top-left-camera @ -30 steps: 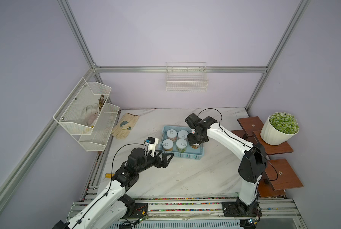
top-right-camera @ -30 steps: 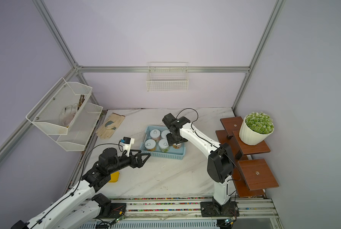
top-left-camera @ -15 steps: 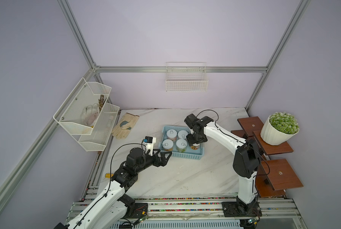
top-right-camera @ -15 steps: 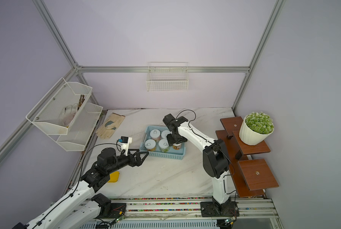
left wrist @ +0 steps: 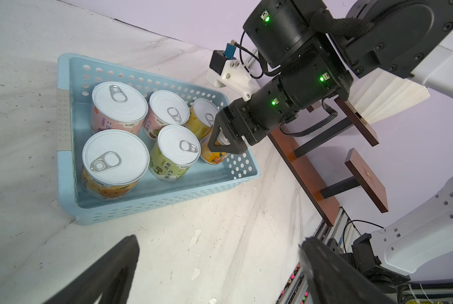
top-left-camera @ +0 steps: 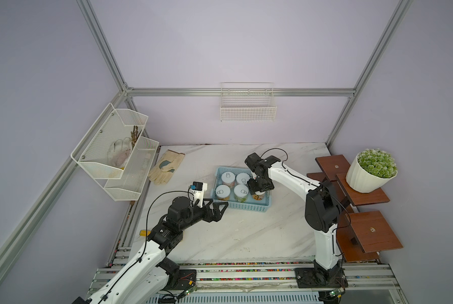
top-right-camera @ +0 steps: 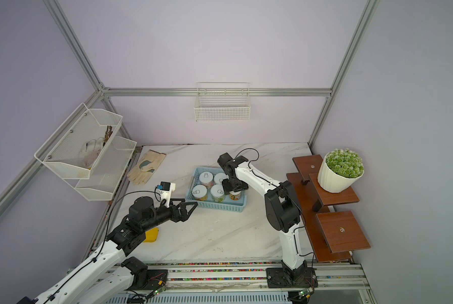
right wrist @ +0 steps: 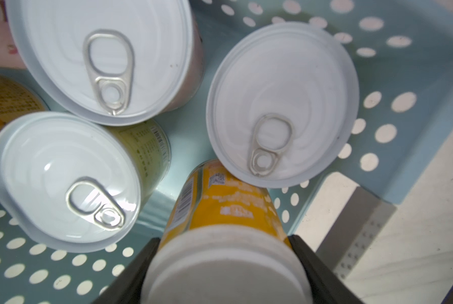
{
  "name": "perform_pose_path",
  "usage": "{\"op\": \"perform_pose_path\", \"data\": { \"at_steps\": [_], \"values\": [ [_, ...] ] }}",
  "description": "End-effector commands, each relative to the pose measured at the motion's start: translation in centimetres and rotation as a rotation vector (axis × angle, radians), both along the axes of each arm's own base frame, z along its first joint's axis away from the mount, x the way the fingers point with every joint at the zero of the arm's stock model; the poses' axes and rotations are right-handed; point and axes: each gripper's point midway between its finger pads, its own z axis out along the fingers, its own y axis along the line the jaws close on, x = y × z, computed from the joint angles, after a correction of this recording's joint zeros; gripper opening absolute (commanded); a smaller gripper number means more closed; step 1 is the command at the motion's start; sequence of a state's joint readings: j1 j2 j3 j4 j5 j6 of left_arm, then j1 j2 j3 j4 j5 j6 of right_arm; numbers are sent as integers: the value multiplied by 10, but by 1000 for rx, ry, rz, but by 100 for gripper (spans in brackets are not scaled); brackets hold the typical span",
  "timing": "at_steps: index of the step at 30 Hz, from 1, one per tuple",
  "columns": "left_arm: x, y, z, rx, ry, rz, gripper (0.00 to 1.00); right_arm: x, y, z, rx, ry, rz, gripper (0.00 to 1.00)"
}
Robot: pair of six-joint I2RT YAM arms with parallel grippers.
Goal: Put the canned food in the basket
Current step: Place the canned food in the basket.
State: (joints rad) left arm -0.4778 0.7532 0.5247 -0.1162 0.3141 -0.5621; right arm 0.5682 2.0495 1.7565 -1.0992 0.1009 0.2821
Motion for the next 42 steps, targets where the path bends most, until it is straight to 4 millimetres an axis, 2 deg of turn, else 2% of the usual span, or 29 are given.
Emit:
{"op": "perform_pose_path", "data": {
  "at_steps": [1,8,13,19,25,31,37,42],
  "values": [
    [-1,1,1,-14,-4,-1,100,8,2,-6,12,-15,1,0],
    [-1,0,2,-15,-4,-5,100,6,1,-18,4,9,-2,0],
    [-1,0,1,-15,-4,-6,100,5,1,-27,-4,19,-2,4],
    [-1,1,0,-12,-3,-3,100,4,1,-36,-10,35,-7,21],
    [-1,1,-1,-10,-3,-2,100,3,-1,-40,-16,42,-14,50],
    [-1,1,-2,-9,-1,-2,100,4,-2,-36,-17,33,-22,72],
    [-1,1,-2,-8,-2,-2,100,5,-2,-32,-15,27,-22,82],
    [-1,1,-1,-10,-1,-1,100,5,-2,-28,-11,21,-22,82]
  ]
}}
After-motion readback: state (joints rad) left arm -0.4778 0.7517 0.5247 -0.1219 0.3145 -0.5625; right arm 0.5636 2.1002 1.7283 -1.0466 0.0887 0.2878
